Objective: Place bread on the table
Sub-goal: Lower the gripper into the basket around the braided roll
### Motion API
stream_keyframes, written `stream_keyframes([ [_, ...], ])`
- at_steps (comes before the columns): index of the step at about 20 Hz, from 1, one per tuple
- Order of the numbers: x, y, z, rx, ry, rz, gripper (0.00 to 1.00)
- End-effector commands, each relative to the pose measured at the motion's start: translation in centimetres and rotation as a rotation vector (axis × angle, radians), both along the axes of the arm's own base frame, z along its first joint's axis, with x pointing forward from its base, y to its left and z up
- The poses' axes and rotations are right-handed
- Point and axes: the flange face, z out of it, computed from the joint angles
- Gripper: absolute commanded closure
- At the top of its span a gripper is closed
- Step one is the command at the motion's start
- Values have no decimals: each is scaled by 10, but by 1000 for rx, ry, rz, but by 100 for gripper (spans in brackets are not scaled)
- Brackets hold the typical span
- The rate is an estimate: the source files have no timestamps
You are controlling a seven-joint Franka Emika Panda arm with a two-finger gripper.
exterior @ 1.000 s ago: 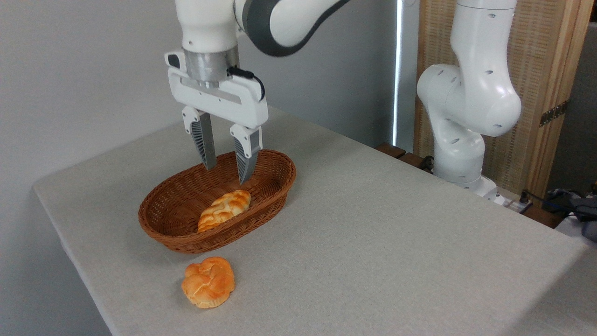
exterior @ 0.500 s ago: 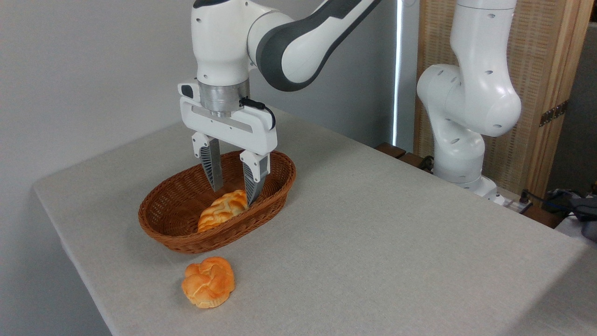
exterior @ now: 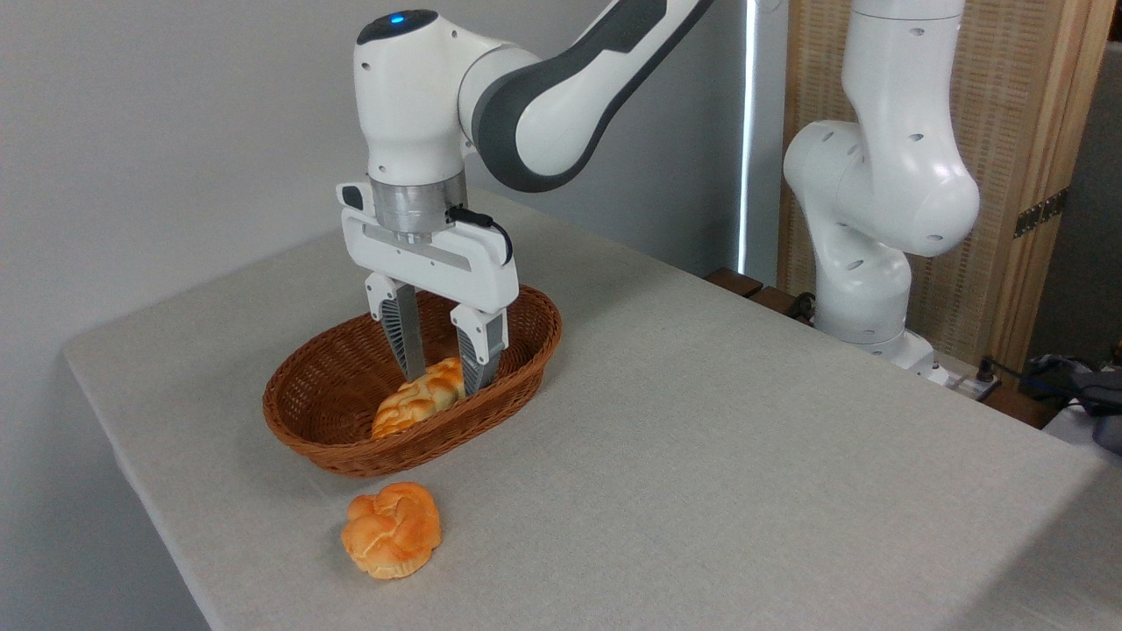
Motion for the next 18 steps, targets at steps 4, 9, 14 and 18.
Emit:
stream_keyframes([
  [4, 7, 2, -13, 11, -17, 4, 0],
  [9, 8, 6, -13, 14, -18, 6, 37],
  [14, 8, 7, -13, 15, -18, 3, 46],
  [18, 9, 8, -13, 15, -18, 4, 47],
])
